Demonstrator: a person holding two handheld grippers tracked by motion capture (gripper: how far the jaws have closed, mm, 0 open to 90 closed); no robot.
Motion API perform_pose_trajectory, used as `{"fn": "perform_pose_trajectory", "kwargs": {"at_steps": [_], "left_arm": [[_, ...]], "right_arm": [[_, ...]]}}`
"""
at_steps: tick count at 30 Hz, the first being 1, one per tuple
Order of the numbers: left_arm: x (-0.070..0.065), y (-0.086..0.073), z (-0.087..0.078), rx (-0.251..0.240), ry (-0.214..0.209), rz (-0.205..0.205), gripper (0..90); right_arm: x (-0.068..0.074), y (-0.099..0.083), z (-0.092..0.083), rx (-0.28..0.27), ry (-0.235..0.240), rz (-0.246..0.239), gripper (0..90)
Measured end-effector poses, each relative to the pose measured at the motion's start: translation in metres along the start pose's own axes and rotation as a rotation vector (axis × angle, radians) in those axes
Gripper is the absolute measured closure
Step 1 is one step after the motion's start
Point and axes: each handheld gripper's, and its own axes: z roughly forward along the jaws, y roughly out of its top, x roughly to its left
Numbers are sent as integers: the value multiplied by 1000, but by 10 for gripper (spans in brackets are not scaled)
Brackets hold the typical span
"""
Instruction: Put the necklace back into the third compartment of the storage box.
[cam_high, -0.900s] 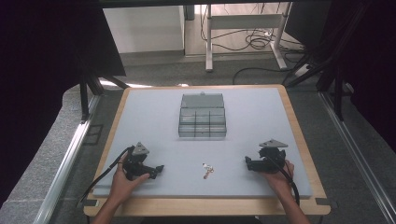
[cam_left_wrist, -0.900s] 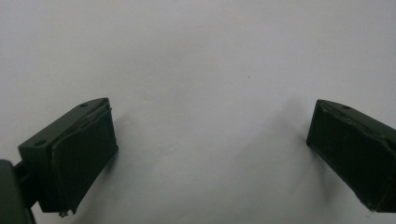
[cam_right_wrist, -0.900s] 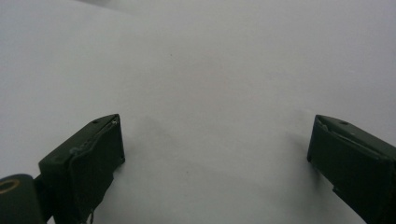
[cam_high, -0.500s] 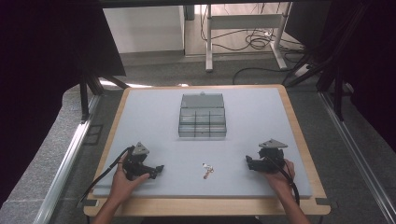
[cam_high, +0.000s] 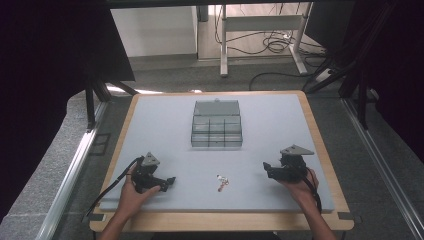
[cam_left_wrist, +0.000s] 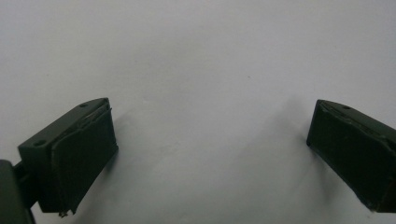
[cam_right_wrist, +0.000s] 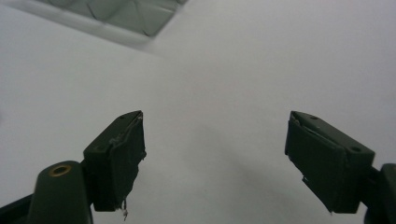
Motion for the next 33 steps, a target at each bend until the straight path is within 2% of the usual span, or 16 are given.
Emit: {"fn": "perform_pose_trajectory", "kwargs": {"at_steps": [1, 5, 12, 17, 26, 33], "left_arm": [[0, 0, 0, 0, 0, 0, 8], [0, 0, 0, 0, 0, 0, 8], [0, 0, 0, 0, 0, 0, 8], [0, 0, 0, 0, 0, 1, 8], [0, 0, 0, 0, 0, 2, 8], [0, 0, 0, 0, 0, 0, 8]], "right_arm": [[2, 2, -3, -7, 1, -17, 218], [8, 9, -12, -29, 34, -35, 236], [14, 16, -16, -37, 74, -33, 254], [19, 25, -23, -57, 99, -51, 272], [46, 36, -26, -50, 169, -120, 306], [70, 48, -20, -7, 225, -186, 346]]}}
